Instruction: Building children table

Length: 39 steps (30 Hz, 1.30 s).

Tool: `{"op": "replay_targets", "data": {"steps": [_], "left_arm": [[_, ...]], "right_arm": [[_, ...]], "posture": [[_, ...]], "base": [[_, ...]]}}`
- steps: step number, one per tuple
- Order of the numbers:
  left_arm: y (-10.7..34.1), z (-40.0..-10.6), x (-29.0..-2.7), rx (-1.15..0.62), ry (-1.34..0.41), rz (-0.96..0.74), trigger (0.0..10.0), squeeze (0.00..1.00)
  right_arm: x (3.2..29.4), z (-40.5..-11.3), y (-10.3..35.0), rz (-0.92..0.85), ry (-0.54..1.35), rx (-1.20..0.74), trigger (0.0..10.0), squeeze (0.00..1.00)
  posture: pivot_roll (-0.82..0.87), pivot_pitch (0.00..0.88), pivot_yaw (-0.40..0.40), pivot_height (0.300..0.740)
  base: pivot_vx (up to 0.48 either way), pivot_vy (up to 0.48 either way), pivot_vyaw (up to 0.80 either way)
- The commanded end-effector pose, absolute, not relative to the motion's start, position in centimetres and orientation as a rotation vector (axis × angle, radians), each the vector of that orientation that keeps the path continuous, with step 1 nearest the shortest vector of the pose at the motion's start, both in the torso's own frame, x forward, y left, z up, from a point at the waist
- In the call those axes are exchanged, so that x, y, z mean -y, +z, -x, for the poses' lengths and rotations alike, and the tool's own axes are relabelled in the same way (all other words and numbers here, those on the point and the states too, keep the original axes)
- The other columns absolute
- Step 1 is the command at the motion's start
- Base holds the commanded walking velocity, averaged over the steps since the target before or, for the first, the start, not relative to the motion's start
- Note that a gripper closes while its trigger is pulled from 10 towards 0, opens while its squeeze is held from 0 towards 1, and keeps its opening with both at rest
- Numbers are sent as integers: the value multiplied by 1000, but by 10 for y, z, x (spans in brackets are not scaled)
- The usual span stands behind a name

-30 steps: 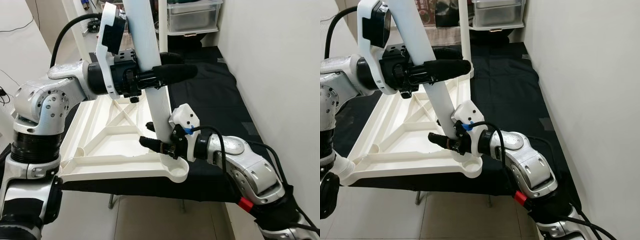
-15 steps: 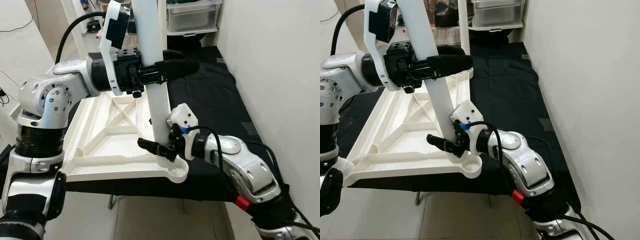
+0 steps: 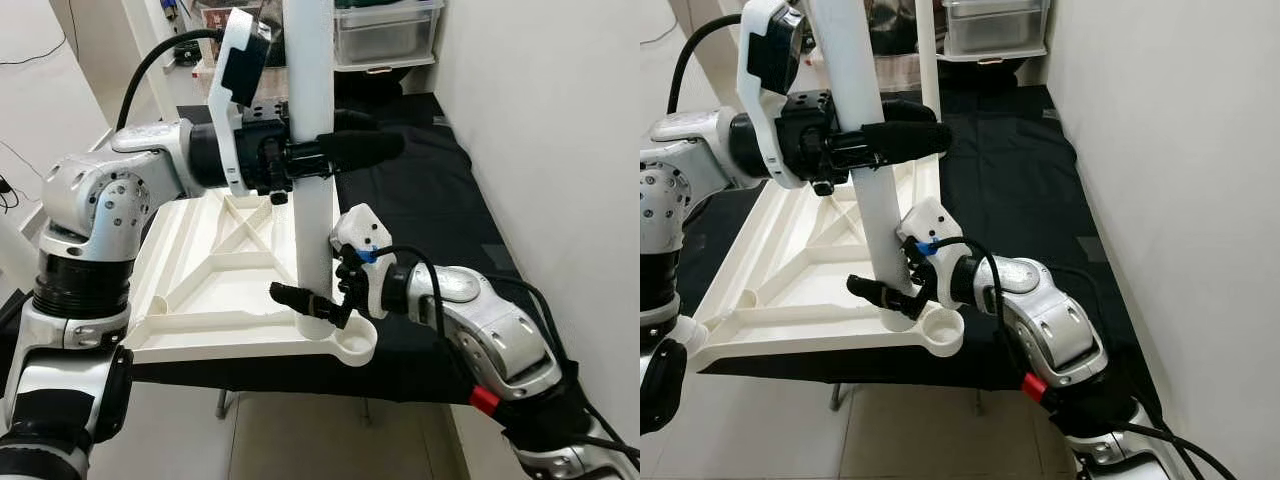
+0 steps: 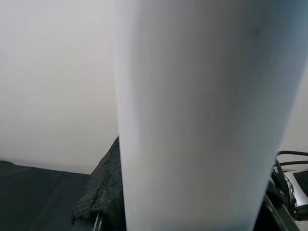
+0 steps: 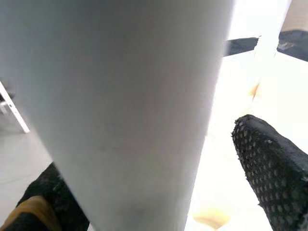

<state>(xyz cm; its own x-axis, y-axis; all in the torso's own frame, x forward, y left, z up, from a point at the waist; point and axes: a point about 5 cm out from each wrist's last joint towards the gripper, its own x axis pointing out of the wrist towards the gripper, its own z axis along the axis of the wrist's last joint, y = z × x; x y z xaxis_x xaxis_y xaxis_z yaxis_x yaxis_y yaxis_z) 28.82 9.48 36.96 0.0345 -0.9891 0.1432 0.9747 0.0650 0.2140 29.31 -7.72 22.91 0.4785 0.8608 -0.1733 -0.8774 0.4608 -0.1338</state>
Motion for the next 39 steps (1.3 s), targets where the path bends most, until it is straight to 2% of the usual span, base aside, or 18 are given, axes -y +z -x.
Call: {"op": "replay_targets", "data": {"steps": [1, 12, 19, 20, 21, 23, 24, 25, 26, 27, 28, 29, 35, 36, 37, 38, 39], "left_arm": [[367, -281, -86, 271, -1572, -71, 0, 0], [365, -285, -90, 298, -1561, -58, 0, 0], [368, -287, -86, 304, -1555, -54, 0, 0], [370, -288, -84, 305, -1555, -54, 0, 0], [372, -288, -82, 307, -1555, -55, 0, 0], [375, -288, -81, 313, -1552, -55, 0, 0], [377, -288, -80, 319, -1551, -55, 0, 0], [377, -288, -80, 319, -1551, -55, 0, 0], [379, -287, -79, 324, -1550, -56, 0, 0], [381, -284, -79, 329, -1551, -57, 0, 0], [381, -281, -81, 333, -1553, -60, 0, 0], [382, -278, -83, 336, -1555, -62, 0, 0], [379, -274, -91, 340, -1564, -65, 0, 0], [379, -276, -92, 340, -1563, -63, 0, 0], [379, -276, -92, 340, -1563, -63, 0, 0], [378, -277, -92, 340, -1562, -60, 0, 0], [378, -279, -93, 341, -1562, -57, 0, 0]], "right_arm": [[66, -289, 241, 198, 1114, -51, 10000, 0], [58, -290, 261, 109, 1135, 47, 10000, 0], [55, -285, 256, 125, 1164, 15, 9922, 0], [53, -282, 254, 131, 1177, 0, 8392, 0], [52, -281, 252, 132, 1188, -12, 8941, 0], [50, -279, 251, 133, 1194, -18, 8784, 0], [49, -279, 250, 133, 1194, -17, 7647, 0], [49, -279, 250, 133, 1194, -17, 7647, 0], [48, -279, 250, 133, 1194, -15, 7059, 0], [47, -279, 251, 135, 1199, -11, 7137, 0], [45, -278, 250, 136, 1207, -11, 7647, 0], [44, -278, 249, 143, 1212, -14, 8824, 0], [40, -279, 245, 149, 1204, -33, 8471, 0], [40, -279, 244, 149, 1201, -33, 7804, 0], [40, -279, 244, 149, 1201, -33, 7804, 0], [39, -280, 244, 146, 1197, -32, 4314, 0], [38, -281, 245, 141, 1194, -29, 0, 0]], "posture": [[-31, 68, 53, 740], [-38, 76, 52, 740], [-37, 78, 54, 740], [-37, 79, 51, 740], [-37, 79, 51, 740], [-36, 80, 52, 740], [-36, 79, 53, 740], [-36, 79, 53, 740], [-34, 79, 53, 740], [-34, 79, 53, 740], [-34, 79, 53, 740], [-31, 80, 55, 740], [-30, 82, 55, 740], [-30, 84, 56, 740], [-30, 84, 56, 740], [-30, 82, 55, 740], [-29, 84, 54, 740]], "base": [[0, 0, 0], [0, 0, 0], [0, 0, 0], [0, 0, 0], [0, 0, 0], [0, 0, 0], [0, 0, 0], [0, 0, 0], [0, 0, 0], [0, 0, 0], [0, 0, 0], [0, 0, 0], [0, 0, 0], [0, 0, 0], [0, 0, 0], [0, 0, 0], [0, 0, 0]]}}
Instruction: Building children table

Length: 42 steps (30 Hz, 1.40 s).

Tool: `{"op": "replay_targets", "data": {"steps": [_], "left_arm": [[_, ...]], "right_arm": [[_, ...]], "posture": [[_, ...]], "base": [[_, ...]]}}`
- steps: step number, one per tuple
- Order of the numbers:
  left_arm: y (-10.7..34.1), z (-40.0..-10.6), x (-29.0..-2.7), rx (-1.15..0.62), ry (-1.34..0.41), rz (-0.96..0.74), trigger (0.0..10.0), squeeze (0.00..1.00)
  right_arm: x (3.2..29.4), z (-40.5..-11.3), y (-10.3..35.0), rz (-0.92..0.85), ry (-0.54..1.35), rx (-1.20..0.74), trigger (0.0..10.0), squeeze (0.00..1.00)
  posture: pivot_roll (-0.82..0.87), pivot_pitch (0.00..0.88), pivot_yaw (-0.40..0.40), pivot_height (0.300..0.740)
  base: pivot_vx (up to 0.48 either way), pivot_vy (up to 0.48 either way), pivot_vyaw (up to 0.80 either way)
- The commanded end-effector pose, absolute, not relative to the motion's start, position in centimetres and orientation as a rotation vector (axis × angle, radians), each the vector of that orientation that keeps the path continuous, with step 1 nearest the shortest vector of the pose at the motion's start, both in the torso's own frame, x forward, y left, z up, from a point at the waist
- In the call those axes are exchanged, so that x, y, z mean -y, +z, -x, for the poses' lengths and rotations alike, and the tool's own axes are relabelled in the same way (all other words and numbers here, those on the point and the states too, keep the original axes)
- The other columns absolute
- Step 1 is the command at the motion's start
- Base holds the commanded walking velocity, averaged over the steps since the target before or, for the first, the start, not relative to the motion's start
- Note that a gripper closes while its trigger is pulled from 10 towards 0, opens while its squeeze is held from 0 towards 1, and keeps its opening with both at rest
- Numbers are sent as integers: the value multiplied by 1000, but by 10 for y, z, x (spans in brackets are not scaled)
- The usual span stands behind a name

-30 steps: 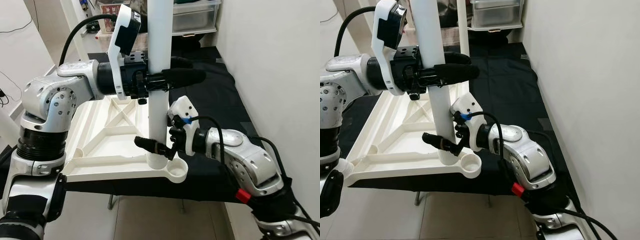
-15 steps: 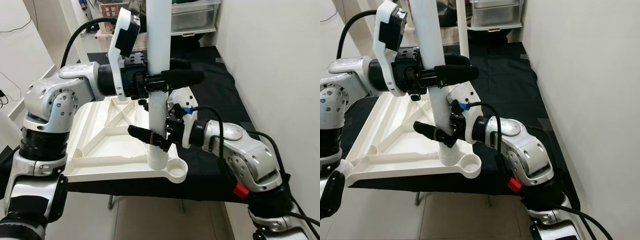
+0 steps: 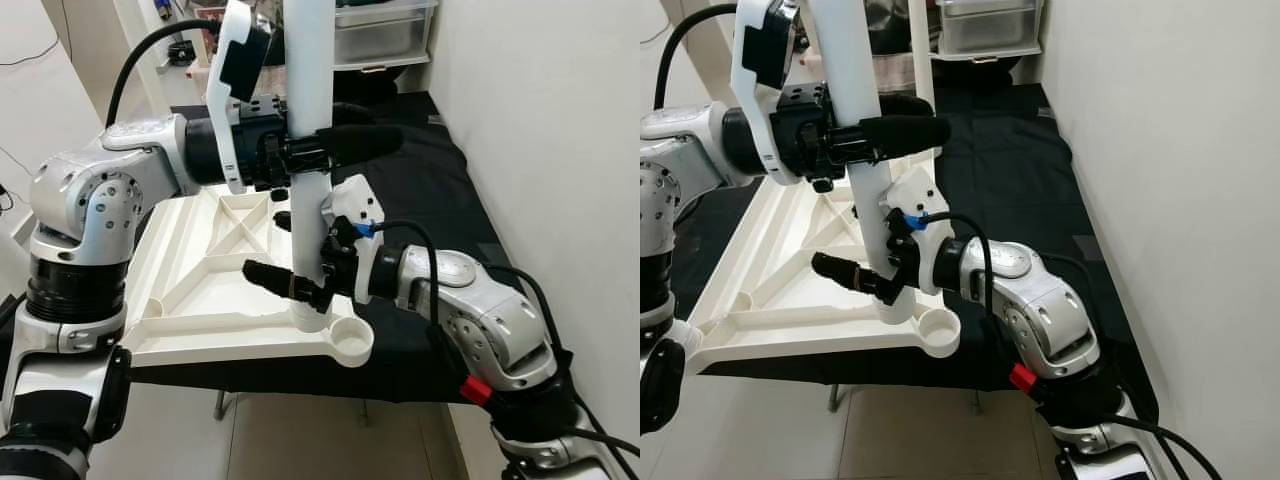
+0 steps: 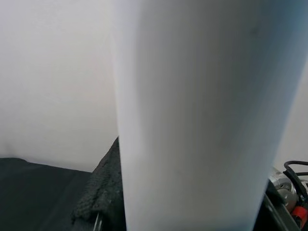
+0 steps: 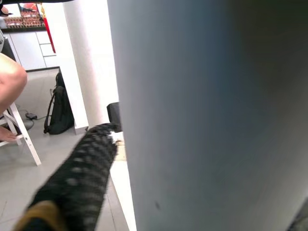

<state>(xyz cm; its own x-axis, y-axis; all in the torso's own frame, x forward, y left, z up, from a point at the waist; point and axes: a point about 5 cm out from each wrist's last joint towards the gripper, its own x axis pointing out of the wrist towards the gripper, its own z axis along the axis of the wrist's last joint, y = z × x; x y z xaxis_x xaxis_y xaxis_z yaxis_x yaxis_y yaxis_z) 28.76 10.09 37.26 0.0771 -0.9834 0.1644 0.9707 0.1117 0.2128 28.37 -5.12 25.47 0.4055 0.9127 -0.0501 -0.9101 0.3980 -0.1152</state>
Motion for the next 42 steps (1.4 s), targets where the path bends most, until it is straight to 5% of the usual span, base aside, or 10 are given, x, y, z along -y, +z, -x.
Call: {"op": "replay_targets", "data": {"steps": [1, 26, 27, 30, 31, 35, 42], "left_arm": [[378, -279, -93, 341, -1562, -57, 0, 0], [384, -279, -89, 386, -1523, 7, 0, 0], [388, -281, -91, 400, -1513, 43, 6392, 1000], [391, -283, -93, 411, -1509, 83, 6392, 1000], [401, -283, -100, 453, -1525, 140, 10000, 1000], [428, -280, -122, 568, -1532, 235, 10000, 1000], [463, -259, -157, 702, -1426, 146, 10000, 1000]], "right_arm": [[38, -281, 245, 141, 1194, -29, 0, 0], [34, -289, 249, 125, 1140, -30, 0, 0], [35, -291, 248, 124, 1119, -32, 0, 0], [37, -294, 247, 124, 1100, -34, 0, 0], [41, -297, 246, 122, 1066, -34, 0, 0], [55, -307, 246, 106, 970, -26, 0, 0], [78, -321, 250, 97, 831, 5, 0, 0]], "posture": [[-29, 84, 54, 740], [-37, 86, 53, 740], [-37, 86, 52, 740], [-37, 86, 52, 740], [-40, 87, 50, 740], [-36, 92, 46, 740], [-29, 98, 42, 740]], "base": [[0, 0, 0], [0, 0, 0], [0, 0, 0], [0, 0, 0], [0, 0, 0], [0, 0, 0], [0, 0, 0]]}}
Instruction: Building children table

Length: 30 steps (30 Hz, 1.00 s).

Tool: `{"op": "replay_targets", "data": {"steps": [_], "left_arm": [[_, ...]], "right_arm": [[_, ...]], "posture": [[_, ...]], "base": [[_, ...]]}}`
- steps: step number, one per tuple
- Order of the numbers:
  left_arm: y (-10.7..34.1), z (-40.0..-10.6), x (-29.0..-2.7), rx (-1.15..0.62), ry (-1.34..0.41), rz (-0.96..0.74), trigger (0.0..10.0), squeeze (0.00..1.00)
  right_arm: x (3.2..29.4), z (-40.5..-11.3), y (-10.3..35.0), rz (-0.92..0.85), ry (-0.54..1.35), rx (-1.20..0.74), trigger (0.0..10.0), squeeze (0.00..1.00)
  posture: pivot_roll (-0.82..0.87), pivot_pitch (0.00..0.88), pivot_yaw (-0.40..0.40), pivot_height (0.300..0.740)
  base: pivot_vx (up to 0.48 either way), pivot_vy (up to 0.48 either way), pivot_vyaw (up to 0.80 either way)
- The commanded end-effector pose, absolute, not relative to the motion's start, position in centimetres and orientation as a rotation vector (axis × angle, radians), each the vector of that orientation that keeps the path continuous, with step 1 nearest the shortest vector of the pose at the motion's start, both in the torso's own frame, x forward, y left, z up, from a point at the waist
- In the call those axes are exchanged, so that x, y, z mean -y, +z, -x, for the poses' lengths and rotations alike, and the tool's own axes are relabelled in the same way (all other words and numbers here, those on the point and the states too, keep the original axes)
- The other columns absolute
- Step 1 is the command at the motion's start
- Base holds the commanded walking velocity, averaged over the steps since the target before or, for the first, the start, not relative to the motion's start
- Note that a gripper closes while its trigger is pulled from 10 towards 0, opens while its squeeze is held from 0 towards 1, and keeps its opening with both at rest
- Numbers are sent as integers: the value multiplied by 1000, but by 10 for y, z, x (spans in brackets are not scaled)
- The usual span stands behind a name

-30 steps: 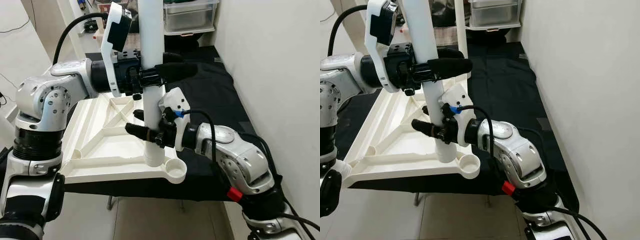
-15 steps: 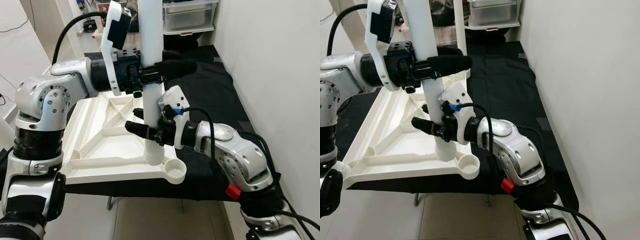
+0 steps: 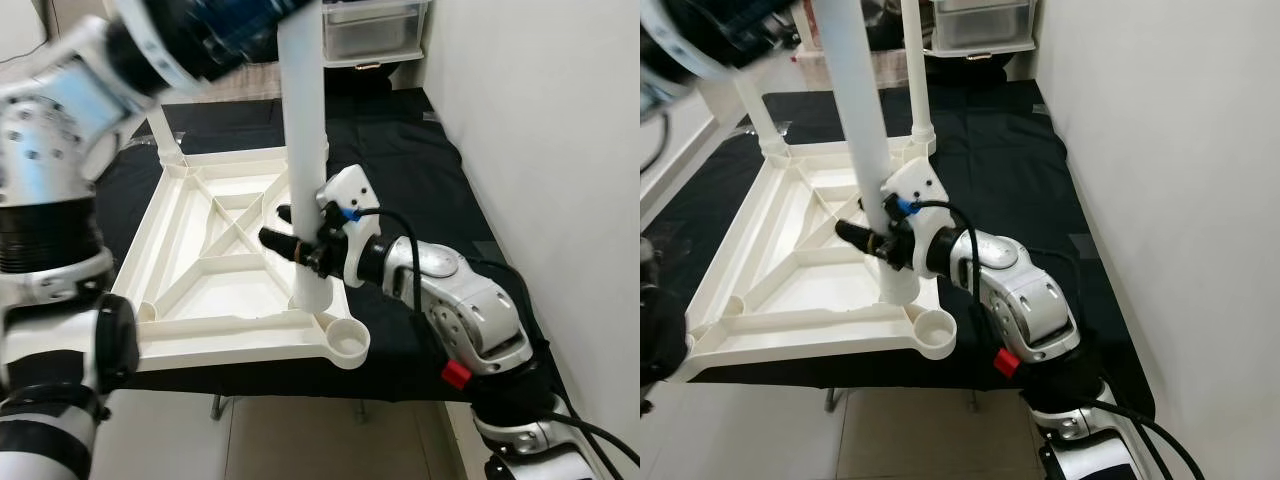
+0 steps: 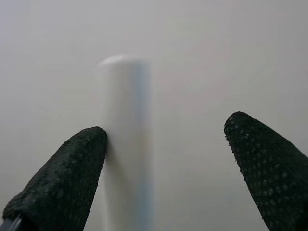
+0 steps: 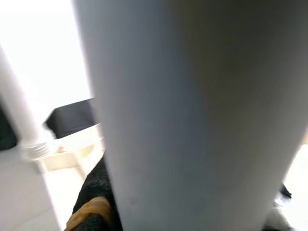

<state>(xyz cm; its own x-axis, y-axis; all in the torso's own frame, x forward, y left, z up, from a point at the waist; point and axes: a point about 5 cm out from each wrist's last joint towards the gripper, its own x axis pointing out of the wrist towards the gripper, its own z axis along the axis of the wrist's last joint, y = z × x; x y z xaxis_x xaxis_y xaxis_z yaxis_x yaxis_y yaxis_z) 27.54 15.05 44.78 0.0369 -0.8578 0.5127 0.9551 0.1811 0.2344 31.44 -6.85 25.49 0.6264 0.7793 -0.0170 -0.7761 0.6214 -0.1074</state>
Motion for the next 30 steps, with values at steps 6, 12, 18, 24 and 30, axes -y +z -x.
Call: {"op": "replay_targets", "data": {"steps": [6, 12, 18, 24, 30], "left_arm": [[497, -237, -180, 901, -1248, 37, 10000, 1000], [518, -227, -189, 1049, -1128, 19, 10000, 1000], [507, -233, -174, 980, -1125, 13, 10000, 1000], [378, -248, -129, 475, -1404, 110, 10000, 0], [341, -243, -116, 373, -1430, 235, 10000, 0]], "right_arm": [[111, -340, 254, 79, 631, 23, 0, 0], [128, -347, 253, 84, 550, 27, 0, 0], [150, -356, 272, 12, 404, 131, 0, 0], [156, -344, 318, 2, 550, 354, 10000, 0], [157, -342, 326, 62, 614, 385, 10000, 0]], "posture": [[-28, 104, 31, 740], [-26, 97, 27, 740], [-28, 88, 26, 740], [-38, 112, 19, 740], [-25, 126, 19, 740]], "base": [[0, 0, 0], [0, 0, 0], [0, 0, 0], [0, 0, 0], [0, 0, 0]]}}
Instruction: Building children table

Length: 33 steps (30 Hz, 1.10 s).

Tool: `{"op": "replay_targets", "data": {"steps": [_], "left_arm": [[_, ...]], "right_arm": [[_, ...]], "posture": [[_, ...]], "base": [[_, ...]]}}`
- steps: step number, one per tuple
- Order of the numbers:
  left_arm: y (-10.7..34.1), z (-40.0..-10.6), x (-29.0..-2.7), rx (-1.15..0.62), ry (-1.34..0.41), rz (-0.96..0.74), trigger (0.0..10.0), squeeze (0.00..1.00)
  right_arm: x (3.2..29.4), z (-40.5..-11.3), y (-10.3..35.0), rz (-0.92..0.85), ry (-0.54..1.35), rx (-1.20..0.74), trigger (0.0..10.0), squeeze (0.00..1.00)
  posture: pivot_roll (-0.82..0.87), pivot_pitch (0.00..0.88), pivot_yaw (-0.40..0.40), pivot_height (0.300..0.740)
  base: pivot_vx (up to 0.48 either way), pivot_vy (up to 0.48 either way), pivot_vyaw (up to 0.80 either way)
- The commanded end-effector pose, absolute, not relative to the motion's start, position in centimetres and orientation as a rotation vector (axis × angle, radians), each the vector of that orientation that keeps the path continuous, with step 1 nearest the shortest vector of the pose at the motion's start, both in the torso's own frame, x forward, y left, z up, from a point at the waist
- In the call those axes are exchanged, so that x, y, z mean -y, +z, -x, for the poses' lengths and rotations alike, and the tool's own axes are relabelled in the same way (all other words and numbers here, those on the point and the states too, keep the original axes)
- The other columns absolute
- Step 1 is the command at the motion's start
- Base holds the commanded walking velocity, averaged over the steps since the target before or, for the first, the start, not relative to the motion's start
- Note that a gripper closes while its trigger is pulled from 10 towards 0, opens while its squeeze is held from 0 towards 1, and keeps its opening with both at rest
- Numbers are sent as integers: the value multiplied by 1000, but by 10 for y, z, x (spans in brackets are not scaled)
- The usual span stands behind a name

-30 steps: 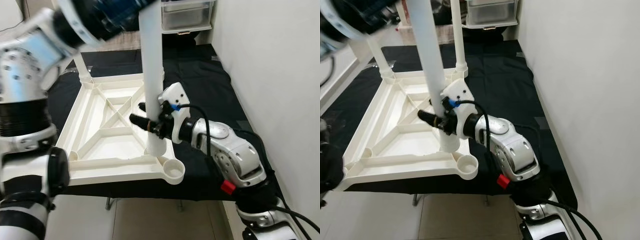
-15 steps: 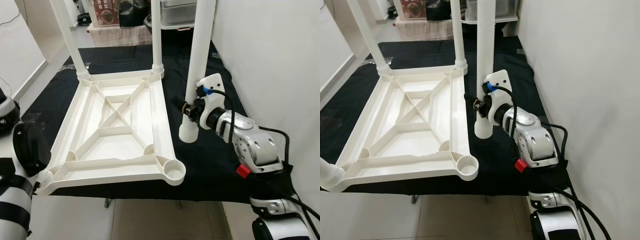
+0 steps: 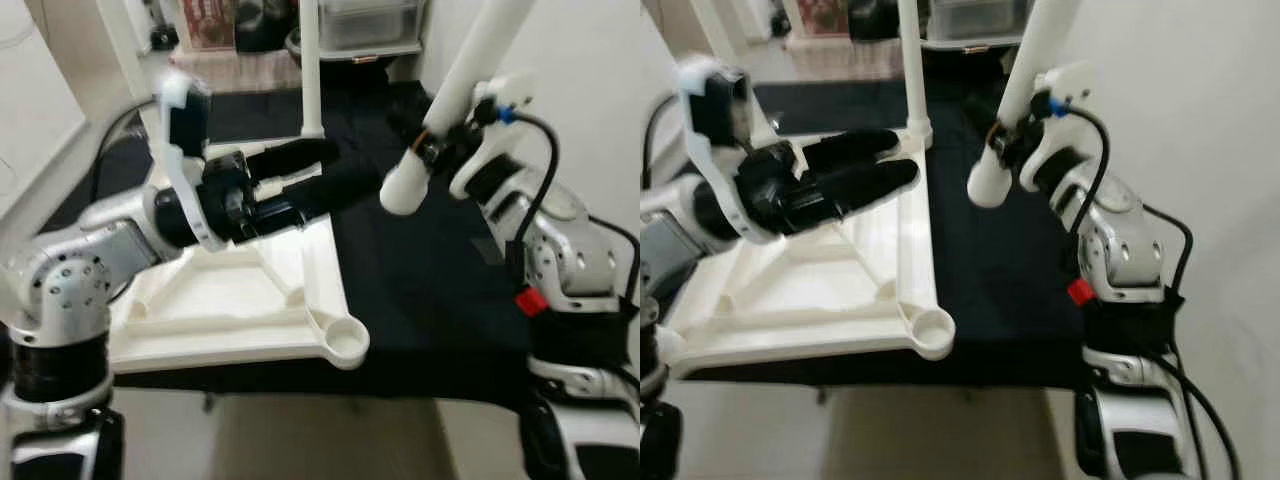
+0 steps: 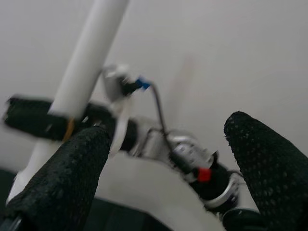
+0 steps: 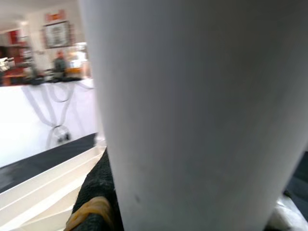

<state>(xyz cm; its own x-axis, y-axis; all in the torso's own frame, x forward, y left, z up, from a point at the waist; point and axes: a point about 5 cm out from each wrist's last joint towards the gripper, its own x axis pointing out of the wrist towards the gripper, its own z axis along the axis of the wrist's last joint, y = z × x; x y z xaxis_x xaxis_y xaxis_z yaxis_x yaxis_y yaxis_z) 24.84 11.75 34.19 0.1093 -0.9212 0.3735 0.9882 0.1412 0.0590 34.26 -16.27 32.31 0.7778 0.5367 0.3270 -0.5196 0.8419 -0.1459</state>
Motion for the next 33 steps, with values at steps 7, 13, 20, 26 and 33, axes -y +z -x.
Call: {"op": "replay_targets", "data": {"steps": [7, 13, 20, 26, 33], "left_arm": [[273, -231, -98, 177, -1332, 198, 10000, 0], [231, -203, -91, 24, -1309, 224, 10000, 0], [209, -178, -90, -52, -1239, 263, 10000, 0], [193, -173, -93, -14, -1070, 173, 10000, 0], [180, -158, -94, -10, -1002, 101, 10000, 0]], "right_arm": [[143, -336, 318, 135, 852, 399, 10000, 0], [139, -329, 323, 117, 1060, 419, 10000, 0], [134, -319, 321, 145, 1301, 364, 10000, 0], [134, -302, 300, 176, 1605, 209, 10000, 0], [131, -288, 280, 262, 1800, 48, 10000, 0]], "posture": [[-13, 154, 13, 740], [1, 172, 6, 740], [16, 190, -10, 740], [17, 213, -13, 740], [19, 237, -5, 740]], "base": [[0, 0, 0], [0, 0, 0], [0, 0, 0], [0, 0, 0], [0, 0, 0]]}}
